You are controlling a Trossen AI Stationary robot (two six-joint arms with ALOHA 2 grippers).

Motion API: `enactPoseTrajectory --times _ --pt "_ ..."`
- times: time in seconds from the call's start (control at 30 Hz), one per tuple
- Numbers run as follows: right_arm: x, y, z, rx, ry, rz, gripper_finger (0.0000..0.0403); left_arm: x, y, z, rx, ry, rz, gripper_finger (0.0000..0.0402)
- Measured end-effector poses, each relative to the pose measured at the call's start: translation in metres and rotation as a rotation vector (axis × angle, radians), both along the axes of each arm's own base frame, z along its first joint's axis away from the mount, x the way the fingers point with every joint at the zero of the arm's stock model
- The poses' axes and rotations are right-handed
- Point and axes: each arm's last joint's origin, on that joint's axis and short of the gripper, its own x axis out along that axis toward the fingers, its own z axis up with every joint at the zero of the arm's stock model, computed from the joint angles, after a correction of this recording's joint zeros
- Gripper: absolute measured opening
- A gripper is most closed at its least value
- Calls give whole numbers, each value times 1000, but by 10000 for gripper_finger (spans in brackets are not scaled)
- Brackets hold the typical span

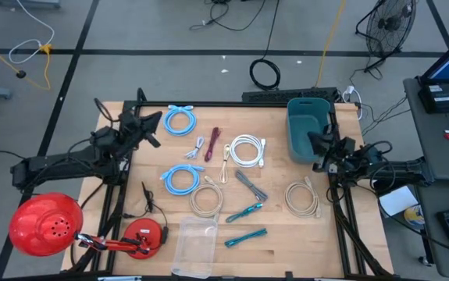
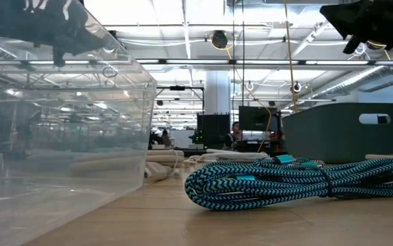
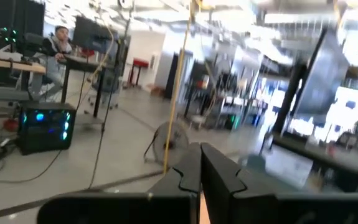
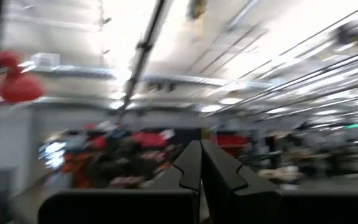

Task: Pick & Place USB Port
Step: Put the top blue usb cable into the blue bin

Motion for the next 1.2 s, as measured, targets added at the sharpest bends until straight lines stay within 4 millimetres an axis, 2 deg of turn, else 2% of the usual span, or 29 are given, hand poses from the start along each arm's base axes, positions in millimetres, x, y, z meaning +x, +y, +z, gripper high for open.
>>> enactPoseTrajectory --times 0.1,0.23,0.4,0.5,0.6,0.8,1.0,1.2 --pt "-1 -1 4 -17 -21 -72 0 -2 1 6 21 -59 16 10" --pt "7 -4 1 -50 86 -166 0 -3 3 6 38 -39 35 10" --pt "24 -11 19 -49 170 -253 0 -2 6 -1 14 22 53 10" --pt "43 -21 22 -13 271 -281 5 -1 8 -2 10 33 69 10" --pt "64 -34 28 43 361 -314 29 0 11 -3 3 42 82 10" --pt "112 -65 34 124 489 -174 101 5 14 -8 -28 62 82 10" --pt "157 -82 22 132 614 -99 155 9 16 -12 -40 91 80 10" --pt "189 -86 3 122 704 -75 177 12 17 -17 -36 159 83 10"
